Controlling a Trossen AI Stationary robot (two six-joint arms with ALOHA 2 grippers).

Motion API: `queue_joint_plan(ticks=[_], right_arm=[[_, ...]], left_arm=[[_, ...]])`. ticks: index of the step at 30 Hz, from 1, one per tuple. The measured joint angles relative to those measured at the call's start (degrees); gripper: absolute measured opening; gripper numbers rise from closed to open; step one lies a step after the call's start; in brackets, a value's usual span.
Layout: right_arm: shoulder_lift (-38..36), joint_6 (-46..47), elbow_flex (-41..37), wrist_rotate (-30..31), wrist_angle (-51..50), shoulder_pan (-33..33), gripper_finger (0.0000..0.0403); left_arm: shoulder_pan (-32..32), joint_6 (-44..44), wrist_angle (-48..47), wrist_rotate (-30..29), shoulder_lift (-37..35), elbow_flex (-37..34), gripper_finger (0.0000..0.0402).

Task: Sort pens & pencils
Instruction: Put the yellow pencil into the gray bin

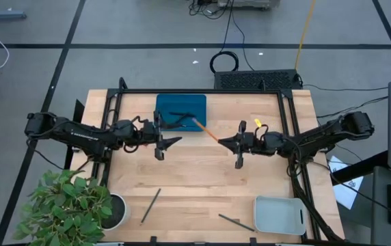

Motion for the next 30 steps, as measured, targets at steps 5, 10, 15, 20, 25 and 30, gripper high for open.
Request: queue_joint_plan(ticks=[5, 10, 15, 20, 25, 30], right_arm=[[0.0, 0.5, 0.0, 0.0, 0.1, 0.0, 0.0], [0.0, 0.6, 0.0, 0.0, -0.1, 0.0, 0.0], [-1.0, 2.0, 0.0, -0.6, -2.7, 0.8, 0.0], [-8.6, 4.2, 0.0, -2.6, -14.4, 5.5, 0.0], [-18.9, 10.2, 0.0, -2.7, -33.9, 13.5, 0.0], [-27.0, 20.1, 0.0, -2.8, -48.0, 23.7, 0.0]], left_arm=[[0.0, -0.1, -0.3, 0.0, 0.0, 0.0, 0.0225], [0.0, 0.1, -0.9, -0.1, 0.0, 0.0, 0.0225], [0.0, 0.5, -1.0, -0.5, 0.0, 0.0, 0.0225], [0.0, 0.9, -1.1, -0.5, 0.0, 0.0, 0.0225], [0.0, 1.6, -1.5, -1.1, 0.0, 0.0, 0.0225], [0.0, 1.6, -1.5, -1.2, 0.0, 0.0, 0.0225]])
